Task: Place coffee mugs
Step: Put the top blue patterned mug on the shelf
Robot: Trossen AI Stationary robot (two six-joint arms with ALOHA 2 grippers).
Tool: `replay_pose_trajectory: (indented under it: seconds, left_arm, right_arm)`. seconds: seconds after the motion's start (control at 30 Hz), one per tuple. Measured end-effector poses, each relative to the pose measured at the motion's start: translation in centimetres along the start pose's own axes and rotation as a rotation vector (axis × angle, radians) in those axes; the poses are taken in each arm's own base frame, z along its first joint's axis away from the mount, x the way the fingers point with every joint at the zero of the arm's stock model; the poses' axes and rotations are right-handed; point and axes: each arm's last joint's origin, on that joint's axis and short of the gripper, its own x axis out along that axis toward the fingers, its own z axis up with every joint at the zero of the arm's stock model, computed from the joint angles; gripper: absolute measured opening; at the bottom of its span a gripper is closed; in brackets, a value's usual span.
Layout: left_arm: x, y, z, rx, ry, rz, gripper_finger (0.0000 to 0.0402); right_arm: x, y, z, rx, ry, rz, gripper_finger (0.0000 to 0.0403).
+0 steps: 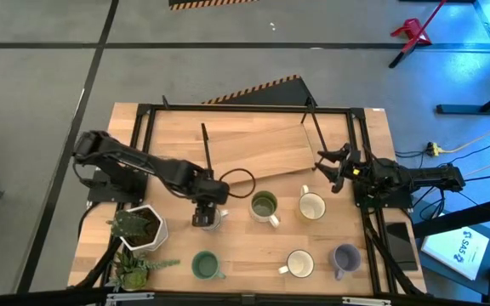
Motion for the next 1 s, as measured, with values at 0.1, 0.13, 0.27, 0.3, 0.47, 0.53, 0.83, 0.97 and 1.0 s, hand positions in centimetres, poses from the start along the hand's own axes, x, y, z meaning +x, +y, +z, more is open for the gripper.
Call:
replay_pose_trajectory:
  seconds: [0.1,0.13,0.27,0.3,0.47,0.53,0.83,0.97,1.0]
  left_arm:
    - [1.1,-0.1,0.3,0.015,0.023,0.026,0.0218]
    - [1.2,-0.1,0.4,0.016,0.025,0.030,0.0218]
    - [2.0,-0.1,0.5,0.018,0.007,0.049,0.0218]
    - [2.1,-0.1,0.5,0.019,0.005,0.049,0.0217]
    - [2.5,0.1,0.1,0.014,0.026,0.044,0.0197]
    - [2.5,-0.2,-0.1,0.021,0.042,0.044,0.0185]
    - [3.6,-1.3,-1.0,0.036,0.137,-0.046,0.0146]
    - [4.1,-1.1,-1.7,-0.014,0.131,-0.095,0.0107]
    - [4.7,-1.0,-2.0,-0.019,0.156,-0.081,0.0095]
  right_arm:
    - [0.0,0.1,0.0,-0.001,0.006,0.023,0.0223]
    - [0.0,0.1,0.0,-0.001,0.007,0.025,0.0223]
    - [0.0,0.1,0.0,-0.002,0.006,0.023,0.0223]
    - [0.0,0.1,0.0,-0.002,0.006,0.023,0.0223]
    - [0.0,0.1,0.0,-0.002,0.006,0.023,0.0223]
    - [0.0,0.1,0.0,-0.002,0.006,0.023,0.0223]
    - [0.0,0.1,0.0,-0.005,0.005,0.023,0.0223]
    - [0.0,0.1,0.0,-0.004,0.003,0.023,0.0223]
    - [0.0,0.1,0.0,-0.004,0.002,0.023,0.0223]
